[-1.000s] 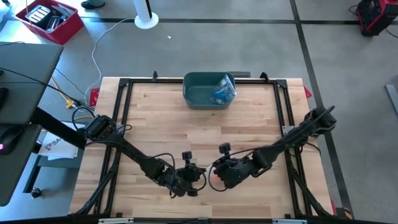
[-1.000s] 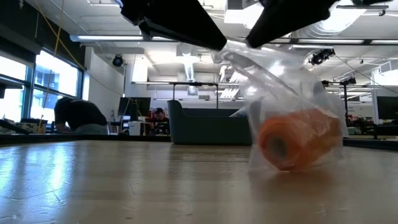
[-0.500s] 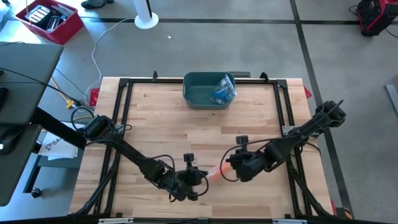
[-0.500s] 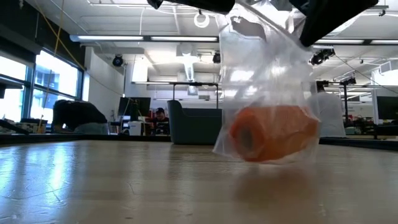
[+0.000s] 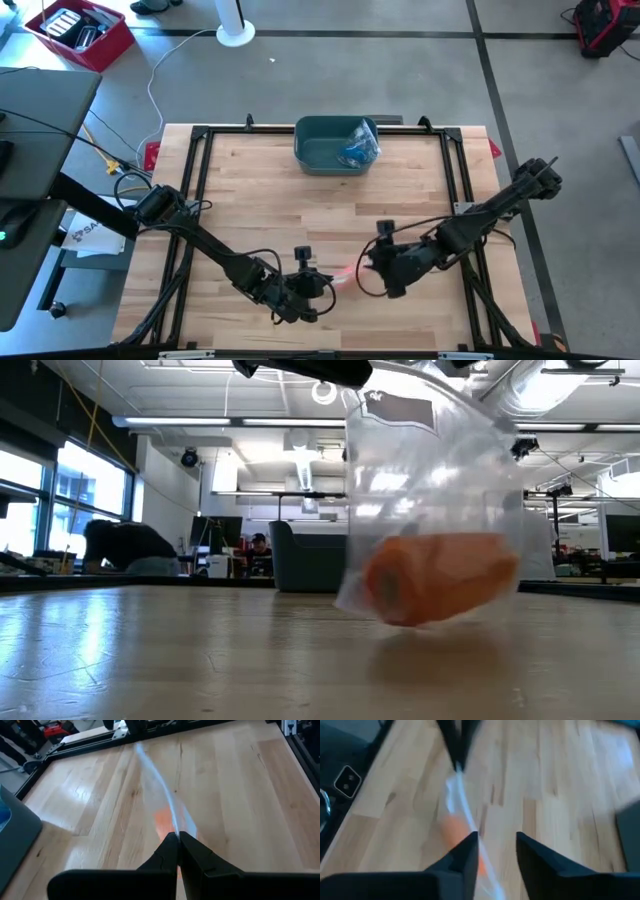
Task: Roll bandage
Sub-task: Put the transparent zip bag with the orange bandage into the blue bin
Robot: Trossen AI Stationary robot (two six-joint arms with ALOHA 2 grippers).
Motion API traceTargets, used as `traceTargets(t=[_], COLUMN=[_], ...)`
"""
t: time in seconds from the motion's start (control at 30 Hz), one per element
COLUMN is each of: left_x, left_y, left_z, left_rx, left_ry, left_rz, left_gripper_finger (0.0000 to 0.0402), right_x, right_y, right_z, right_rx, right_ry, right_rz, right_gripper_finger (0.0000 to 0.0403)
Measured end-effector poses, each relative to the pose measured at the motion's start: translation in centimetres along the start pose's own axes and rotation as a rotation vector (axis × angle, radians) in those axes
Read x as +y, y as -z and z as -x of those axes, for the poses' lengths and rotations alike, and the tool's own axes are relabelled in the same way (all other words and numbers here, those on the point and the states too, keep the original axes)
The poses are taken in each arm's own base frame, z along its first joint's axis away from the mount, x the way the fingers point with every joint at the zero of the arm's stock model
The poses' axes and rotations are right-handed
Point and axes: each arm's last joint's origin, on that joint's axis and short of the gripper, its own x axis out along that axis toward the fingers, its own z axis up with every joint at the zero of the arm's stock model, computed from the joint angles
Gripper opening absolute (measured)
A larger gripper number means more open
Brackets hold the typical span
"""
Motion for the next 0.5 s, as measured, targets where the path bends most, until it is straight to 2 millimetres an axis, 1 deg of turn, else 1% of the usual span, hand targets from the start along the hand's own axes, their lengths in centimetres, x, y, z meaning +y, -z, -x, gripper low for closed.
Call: traceTargets(t=[0.07, 0.13, 0.23, 0.37, 0.5], left_x=[0.0, 0.0, 0.0, 0.0, 0.1], left_y=[0.0, 0.0, 0.0, 0.0, 0.0], left_z=[0.0, 0.0, 0.0, 0.0, 0.0], left_rx=[0.000, 0.000, 0.000, 0.000, 0.003], left_ry=[-0.001, -0.003, -0.004, -0.004, -0.005], left_rz=[0.001, 0.002, 0.004, 0.003, 0.008], left_gripper_finger=[0.0001, 0.0001, 0.0001, 0.0001, 0.0001], right_x=[0.5, 0.9, 1.5, 1.6, 1.7], right_y=[-0.4, -0.6, -0.5, 0.0, 0.2], right_z=[-0.8, -1.7, -3.2, -5.0, -6.1], right_rx=[-0.032, -0.045, -0.024, 0.031, 0.067], right_ry=[-0.005, -0.002, -0.005, -0.012, -0.079], right_rz=[0.065, 0.115, 0.182, 0.201, 0.195], right_gripper_finger=[0.0134, 0.0150, 0.0158, 0.0152, 0.0121])
